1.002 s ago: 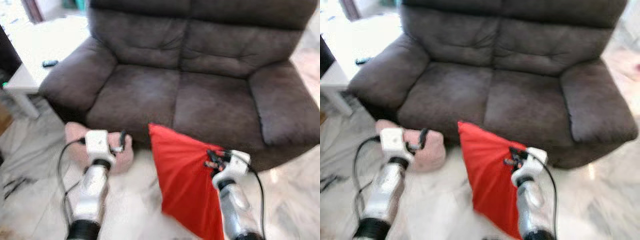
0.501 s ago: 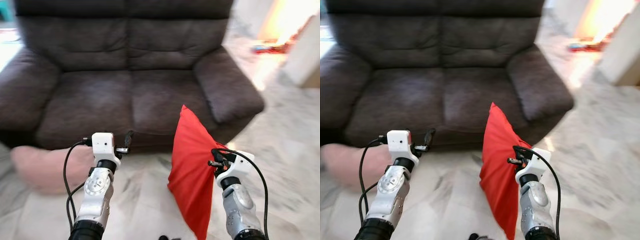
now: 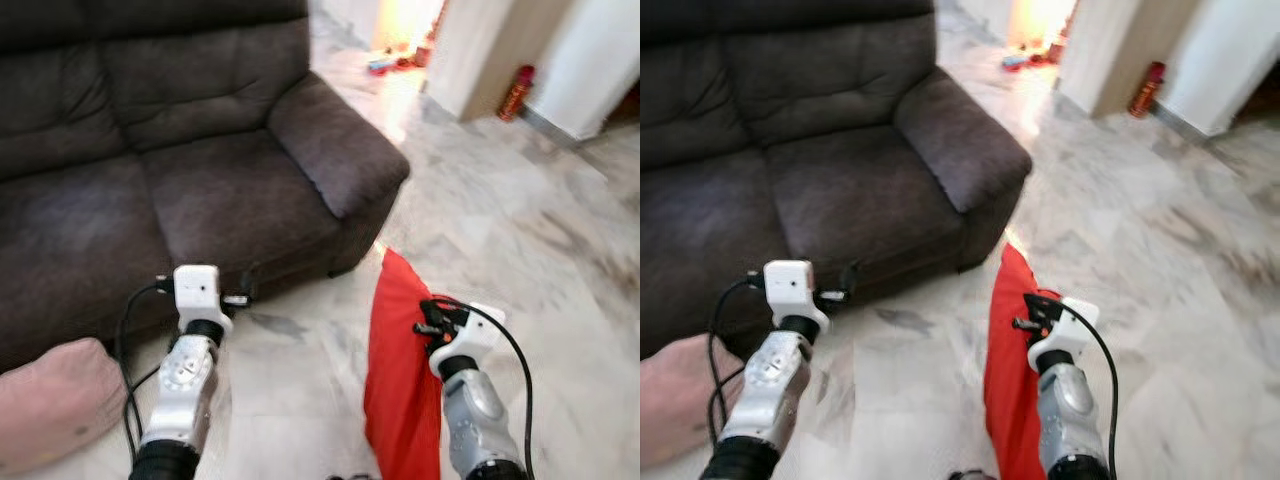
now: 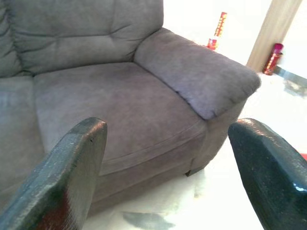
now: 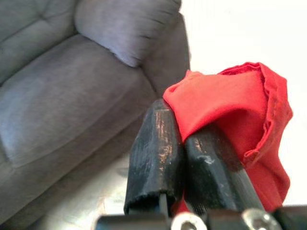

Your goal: Move the pillow to the sofa from floor

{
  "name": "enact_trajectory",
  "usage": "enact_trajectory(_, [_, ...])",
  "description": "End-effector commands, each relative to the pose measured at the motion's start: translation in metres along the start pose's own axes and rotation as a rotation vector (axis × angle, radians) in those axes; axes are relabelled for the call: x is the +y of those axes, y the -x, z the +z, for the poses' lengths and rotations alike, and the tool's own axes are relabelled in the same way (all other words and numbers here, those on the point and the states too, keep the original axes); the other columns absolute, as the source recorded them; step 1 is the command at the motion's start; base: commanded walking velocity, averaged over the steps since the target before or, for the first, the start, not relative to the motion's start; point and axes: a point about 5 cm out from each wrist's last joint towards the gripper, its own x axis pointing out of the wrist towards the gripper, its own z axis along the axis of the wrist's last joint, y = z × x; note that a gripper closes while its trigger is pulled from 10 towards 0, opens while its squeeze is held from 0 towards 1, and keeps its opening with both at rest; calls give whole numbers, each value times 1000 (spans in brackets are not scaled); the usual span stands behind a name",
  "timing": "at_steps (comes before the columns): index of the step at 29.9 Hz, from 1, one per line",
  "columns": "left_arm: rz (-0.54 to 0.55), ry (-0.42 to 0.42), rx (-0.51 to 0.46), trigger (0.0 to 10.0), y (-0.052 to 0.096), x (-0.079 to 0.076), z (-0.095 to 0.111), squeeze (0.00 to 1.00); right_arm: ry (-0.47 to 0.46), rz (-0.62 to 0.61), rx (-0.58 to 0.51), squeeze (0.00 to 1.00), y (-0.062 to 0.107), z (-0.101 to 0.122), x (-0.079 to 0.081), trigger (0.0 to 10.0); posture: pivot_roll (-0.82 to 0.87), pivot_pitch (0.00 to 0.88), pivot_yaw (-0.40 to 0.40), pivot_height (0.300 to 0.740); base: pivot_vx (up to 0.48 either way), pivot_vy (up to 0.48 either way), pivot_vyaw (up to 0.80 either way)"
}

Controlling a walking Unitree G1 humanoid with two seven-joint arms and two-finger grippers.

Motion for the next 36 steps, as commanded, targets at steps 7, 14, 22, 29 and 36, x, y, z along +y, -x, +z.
enact_trajectory(7, [-17,1,24,10000,2,-2,-5,0,50,136,-140,0,-11,38,11,10000,-48,84,-45,740,0,0,0])
enact_trajectory(14, [-79,13,64,10000,2,-3,-9,0,105,295,-82,0,-5,37,13,10000,-49,83,-45,740,0,0,0])
enact_trajectory(22, [-116,23,85,10000,2,3,-9,0,172,431,2,0,5,29,16,10000,-46,84,-41,740,0,0,0])
enact_trajectory(29, [-193,42,110,10000,0,5,-6,0,215,570,76,0,16,24,19,10000,-42,87,-39,740,0,0,0])
enact_trajectory(36, [-343,34,154,10000,4,3,-4,0,245,694,160,0,26,21,22,10000,-40,87,-34,740,0,0,0])
